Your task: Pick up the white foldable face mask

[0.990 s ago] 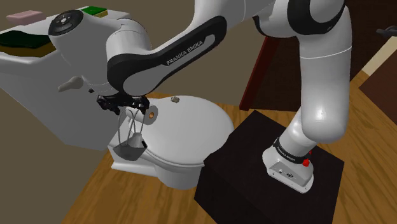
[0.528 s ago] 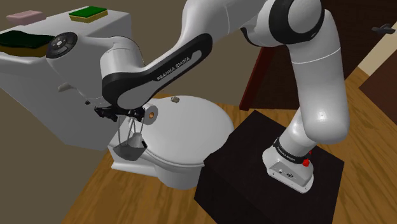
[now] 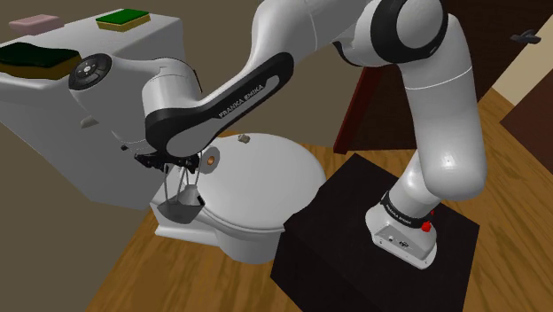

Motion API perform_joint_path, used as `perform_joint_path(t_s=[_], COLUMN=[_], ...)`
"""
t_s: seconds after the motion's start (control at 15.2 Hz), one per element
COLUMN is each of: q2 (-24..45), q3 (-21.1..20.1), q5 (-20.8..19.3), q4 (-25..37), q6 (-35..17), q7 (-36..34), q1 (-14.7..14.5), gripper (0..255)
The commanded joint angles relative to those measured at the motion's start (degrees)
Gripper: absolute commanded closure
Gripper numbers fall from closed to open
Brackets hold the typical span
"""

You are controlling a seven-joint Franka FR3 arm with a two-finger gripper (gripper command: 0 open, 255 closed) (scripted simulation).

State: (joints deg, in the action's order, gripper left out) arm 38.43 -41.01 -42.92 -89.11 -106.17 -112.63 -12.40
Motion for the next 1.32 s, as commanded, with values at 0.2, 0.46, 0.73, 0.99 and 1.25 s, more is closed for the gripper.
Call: perform_joint_path(t_s=[0.2, 0.46, 0.73, 0.99, 1.25], q2=[0.1, -1.0, -2.3, -3.5, -4.5], q3=[0.0, -0.5, -1.2, -1.8, -2.2], q5=[0.0, 0.8, 1.9, 2.8, 3.6], q4=[0.0, 0.5, 1.6, 3.0, 4.6], q6=[0.0, 1.4, 3.3, 5.4, 7.5], q7=[0.1, 0.7, 1.8, 2.9, 3.9], q1=[0.0, 0.2, 0.4, 0.5, 0.4], gripper=[255, 255, 255, 255, 255])
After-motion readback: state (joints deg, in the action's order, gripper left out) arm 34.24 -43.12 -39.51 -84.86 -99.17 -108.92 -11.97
